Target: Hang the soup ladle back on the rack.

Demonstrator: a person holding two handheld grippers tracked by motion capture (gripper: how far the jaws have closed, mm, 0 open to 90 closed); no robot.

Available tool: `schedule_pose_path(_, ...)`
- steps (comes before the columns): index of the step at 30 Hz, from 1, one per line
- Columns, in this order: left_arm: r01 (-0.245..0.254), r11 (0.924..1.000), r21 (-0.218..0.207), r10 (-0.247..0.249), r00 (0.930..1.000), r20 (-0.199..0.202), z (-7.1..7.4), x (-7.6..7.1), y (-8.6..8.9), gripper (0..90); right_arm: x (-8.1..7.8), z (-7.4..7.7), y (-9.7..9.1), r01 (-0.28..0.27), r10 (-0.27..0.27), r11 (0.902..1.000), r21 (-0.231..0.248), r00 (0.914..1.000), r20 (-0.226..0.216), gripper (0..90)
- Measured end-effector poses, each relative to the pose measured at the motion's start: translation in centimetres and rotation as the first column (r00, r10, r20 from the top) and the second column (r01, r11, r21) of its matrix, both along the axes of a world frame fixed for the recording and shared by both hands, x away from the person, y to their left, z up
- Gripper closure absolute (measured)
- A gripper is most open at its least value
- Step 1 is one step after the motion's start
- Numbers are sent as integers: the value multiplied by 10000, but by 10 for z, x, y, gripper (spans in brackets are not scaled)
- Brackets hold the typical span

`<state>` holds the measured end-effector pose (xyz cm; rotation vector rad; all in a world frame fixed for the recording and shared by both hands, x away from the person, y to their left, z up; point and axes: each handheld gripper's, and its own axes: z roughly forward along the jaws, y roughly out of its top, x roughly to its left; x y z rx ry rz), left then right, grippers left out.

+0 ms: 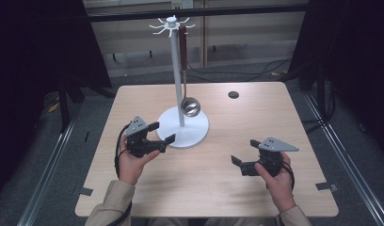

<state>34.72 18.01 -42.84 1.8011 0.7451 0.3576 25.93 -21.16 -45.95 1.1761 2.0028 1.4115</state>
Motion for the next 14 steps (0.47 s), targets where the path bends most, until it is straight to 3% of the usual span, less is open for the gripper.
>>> schedule_pose_path(5,41,9996,267,-35,9998,-203,-10,-4,2,145,0,-1,0,12,-12,10000,-79,10000,7,23)
schedule_pose_path(14,174,9998,133,-168,9988,-468,-16,-7,3,132,-2,-2,1,-63,62,9999,-143,10000,-29,23)
